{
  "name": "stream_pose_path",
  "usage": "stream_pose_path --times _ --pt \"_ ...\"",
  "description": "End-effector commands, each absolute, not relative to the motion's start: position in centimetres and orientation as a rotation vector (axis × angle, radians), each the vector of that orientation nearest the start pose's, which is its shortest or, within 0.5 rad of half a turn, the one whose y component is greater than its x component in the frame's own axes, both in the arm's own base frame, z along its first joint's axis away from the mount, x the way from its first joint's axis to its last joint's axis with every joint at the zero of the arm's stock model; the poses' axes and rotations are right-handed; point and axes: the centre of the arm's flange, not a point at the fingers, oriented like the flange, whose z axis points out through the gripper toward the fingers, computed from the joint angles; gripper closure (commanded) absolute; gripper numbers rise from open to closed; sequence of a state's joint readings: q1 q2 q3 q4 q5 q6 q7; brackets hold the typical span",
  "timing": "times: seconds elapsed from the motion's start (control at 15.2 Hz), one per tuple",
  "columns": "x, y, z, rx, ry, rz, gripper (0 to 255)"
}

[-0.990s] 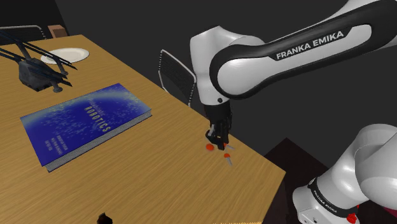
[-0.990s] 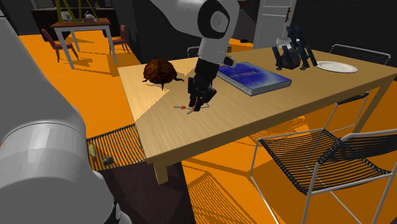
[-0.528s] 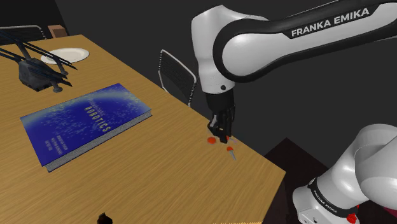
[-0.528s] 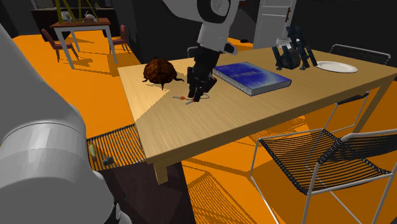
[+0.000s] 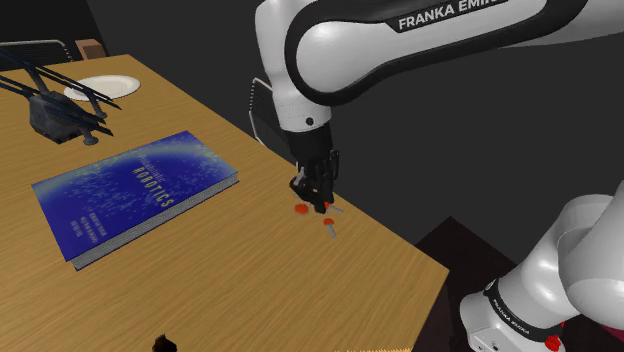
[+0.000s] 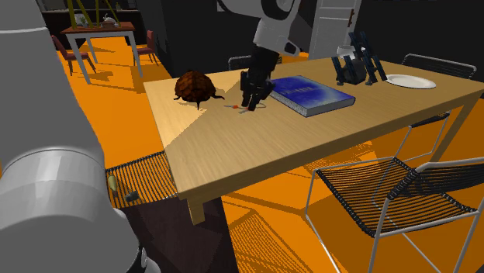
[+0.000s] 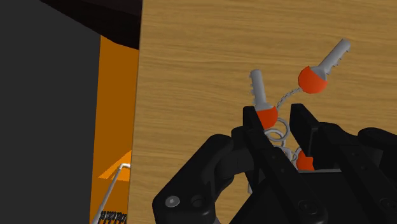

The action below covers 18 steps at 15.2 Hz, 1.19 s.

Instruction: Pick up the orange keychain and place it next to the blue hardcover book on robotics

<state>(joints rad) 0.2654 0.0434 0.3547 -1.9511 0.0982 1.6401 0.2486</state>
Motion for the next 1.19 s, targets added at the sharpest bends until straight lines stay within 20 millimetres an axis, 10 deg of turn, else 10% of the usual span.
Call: stream_pose_path --times 0.0,0.66,1.12 --pt "44.2 32.9 43.3 -3.088 -0.544 0.580 255" --pt "54.0 41.8 43.3 -3.088 -0.544 0.580 255" --pt "54.5 42.2 40.1 -3.088 -0.544 0.580 255"
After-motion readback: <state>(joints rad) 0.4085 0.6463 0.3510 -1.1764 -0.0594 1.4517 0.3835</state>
